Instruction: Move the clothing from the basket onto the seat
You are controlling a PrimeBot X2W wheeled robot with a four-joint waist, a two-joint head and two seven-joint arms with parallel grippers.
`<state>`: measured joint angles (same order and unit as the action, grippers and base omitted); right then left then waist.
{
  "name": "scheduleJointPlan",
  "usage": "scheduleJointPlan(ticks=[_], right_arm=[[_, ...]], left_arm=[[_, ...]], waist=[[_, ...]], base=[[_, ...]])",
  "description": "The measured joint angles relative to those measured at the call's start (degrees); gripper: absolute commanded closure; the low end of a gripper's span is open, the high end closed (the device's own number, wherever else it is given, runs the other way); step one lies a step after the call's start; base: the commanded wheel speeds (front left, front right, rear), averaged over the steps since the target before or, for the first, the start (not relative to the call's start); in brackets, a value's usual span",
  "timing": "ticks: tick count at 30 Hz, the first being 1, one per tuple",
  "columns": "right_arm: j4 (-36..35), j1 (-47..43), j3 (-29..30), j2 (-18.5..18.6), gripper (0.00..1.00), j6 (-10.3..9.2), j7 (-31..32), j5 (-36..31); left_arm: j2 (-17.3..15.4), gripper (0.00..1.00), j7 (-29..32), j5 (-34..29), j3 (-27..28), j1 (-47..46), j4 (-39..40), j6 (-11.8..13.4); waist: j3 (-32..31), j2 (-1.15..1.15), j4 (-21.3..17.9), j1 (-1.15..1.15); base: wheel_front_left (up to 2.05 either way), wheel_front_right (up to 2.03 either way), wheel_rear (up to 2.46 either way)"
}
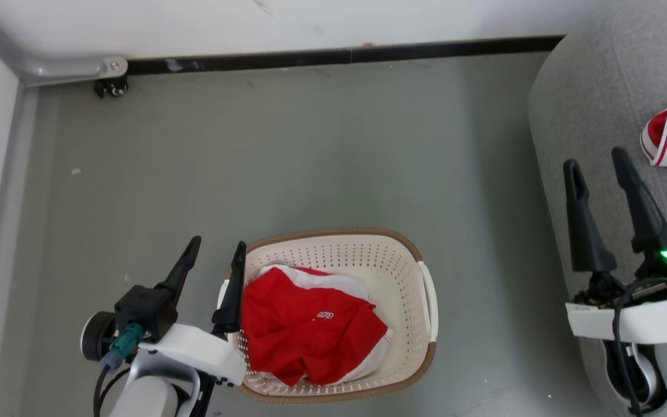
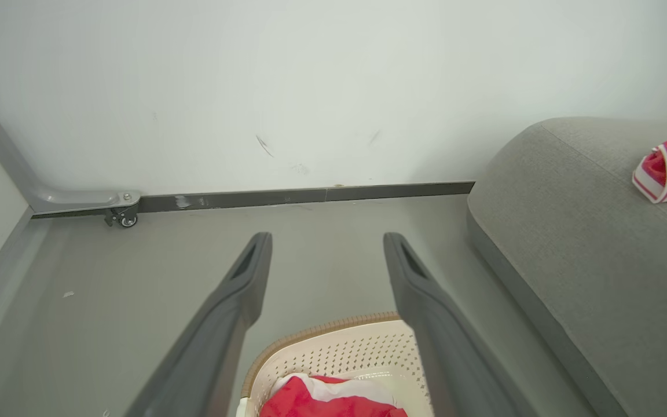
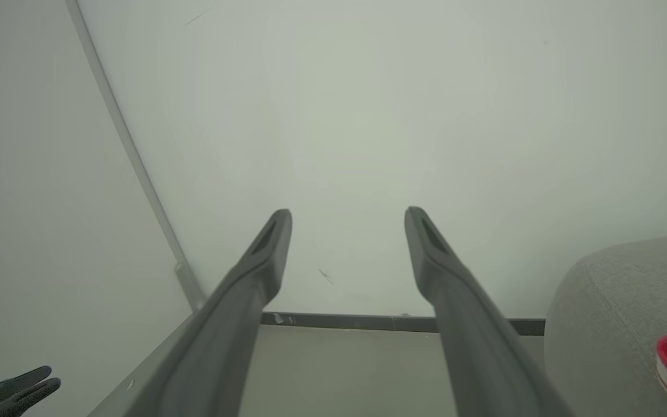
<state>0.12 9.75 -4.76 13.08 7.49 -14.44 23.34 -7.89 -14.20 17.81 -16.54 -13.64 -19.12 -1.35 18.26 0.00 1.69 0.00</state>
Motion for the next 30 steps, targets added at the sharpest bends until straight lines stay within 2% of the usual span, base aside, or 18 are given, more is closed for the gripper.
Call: scheduleJointPlan(ticks=[7,30], right_arm=[[-1.9,3.8,0.5,0.3,0.00,0.00,0.0,0.4],[-5.2,14.1,0.7,-0.1,0.00,0.00,0.0,2.1]], left_arm=[[0.0,0.00,0.0,-0.5,-0.6,-2.8,-2.9,-1.2],[0.1,0.00,0.0,-3.1,-3.4,-13.3,-14.1,-2.9]], waist=[[3.8,0.00,-0.7,0.00],[15.5,0.00,-3.5,0.00]], base=[[0.00,0.00,0.00],[0.00,0.00,0.00]])
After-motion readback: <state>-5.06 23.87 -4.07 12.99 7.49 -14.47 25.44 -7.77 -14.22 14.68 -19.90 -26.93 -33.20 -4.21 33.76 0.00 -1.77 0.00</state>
